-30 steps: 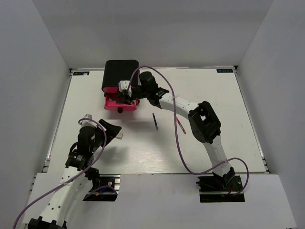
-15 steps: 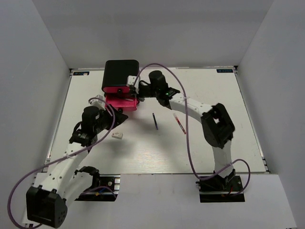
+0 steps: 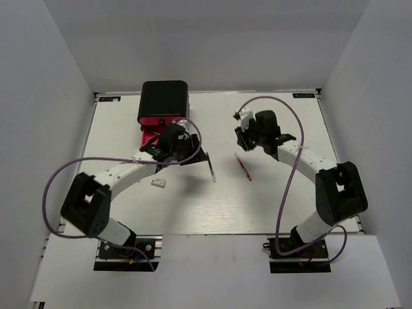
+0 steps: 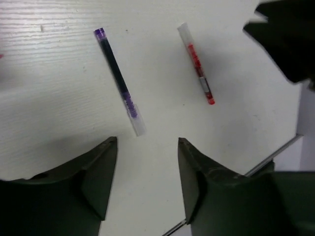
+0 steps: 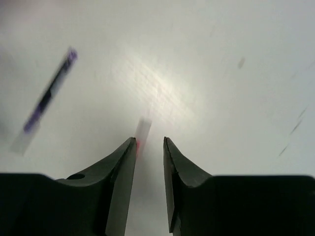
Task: Sort the stationery into containers
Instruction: Pick up the pen from the center of the board.
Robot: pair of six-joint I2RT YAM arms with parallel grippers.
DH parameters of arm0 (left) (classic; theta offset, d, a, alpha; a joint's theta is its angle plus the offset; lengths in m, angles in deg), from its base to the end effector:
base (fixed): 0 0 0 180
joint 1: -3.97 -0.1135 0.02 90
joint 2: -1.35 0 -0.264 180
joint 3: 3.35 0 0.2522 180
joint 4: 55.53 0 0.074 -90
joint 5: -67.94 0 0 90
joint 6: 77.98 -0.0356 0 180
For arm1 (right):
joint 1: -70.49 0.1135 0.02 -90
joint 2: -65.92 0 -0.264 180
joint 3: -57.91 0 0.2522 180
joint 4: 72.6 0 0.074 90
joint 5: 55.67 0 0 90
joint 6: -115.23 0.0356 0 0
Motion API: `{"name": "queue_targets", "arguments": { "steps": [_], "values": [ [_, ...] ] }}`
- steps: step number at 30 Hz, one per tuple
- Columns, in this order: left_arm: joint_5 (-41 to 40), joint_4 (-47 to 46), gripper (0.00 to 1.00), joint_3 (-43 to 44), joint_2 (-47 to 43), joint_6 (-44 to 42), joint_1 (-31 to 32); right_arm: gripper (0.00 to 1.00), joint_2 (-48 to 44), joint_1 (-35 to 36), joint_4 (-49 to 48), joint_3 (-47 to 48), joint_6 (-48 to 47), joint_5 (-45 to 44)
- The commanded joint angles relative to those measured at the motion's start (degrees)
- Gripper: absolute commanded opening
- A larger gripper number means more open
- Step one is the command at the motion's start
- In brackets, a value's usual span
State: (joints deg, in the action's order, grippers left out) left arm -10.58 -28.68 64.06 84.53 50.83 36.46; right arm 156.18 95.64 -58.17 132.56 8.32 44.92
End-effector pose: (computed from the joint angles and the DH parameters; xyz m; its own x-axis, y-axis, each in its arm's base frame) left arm 0.2589 -0.1733 0.2334 -0.8524 -0.1853 -0.4889 0.1485 0.8108 -0.5662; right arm 0.3217 0.1583 0.2551 -0.2702 -0.4427 -0.8550 -0.6693 0.7247 -0.1638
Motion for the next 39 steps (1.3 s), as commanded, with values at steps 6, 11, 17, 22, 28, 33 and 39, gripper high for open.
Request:
{"name": "queue_targets", "arguments": {
  "steps": [6,11,17,22,28,33,39],
  "values": [
    [-14.9,19.24,0.73,23.3,21.63,3.98,7.5,0.35,-7.2,-3.96,4.26,-8.23,7.23,1.8],
    [-18.86,27.68,0.69,32.21,30.54,5.23,9.7,0.35,-7.99,-5.37,4.17,-8.41,8.03,2.68],
    [-19.92,32.08,0.61,37.14,34.59,5.32,10.22,0.35,-8.7,-6.51,3.91,-9.2,8.73,3.65],
    [-19.92,32.62,0.5,37.14,36.0,5.31,10.22,0.35,-8.87,-7.3,3.81,-9.47,10.05,4.35],
    [-20.62,36.48,0.29,40.65,39.6,3.38,10.22,0.35,-9.22,-7.74,3.9,-9.82,9.7,5.14],
    [-21.77,38.77,0.12,40.49,39.61,2.33,10.22,0.36,-9.4,-7.66,3.9,-9.82,9.61,6.11],
    [-17.29,30.27,0.04,36.27,29.69,1.71,10.22,0.9,-10.97,-7.66,5.22,-10.69,4.88,15.85]
  ]
}}
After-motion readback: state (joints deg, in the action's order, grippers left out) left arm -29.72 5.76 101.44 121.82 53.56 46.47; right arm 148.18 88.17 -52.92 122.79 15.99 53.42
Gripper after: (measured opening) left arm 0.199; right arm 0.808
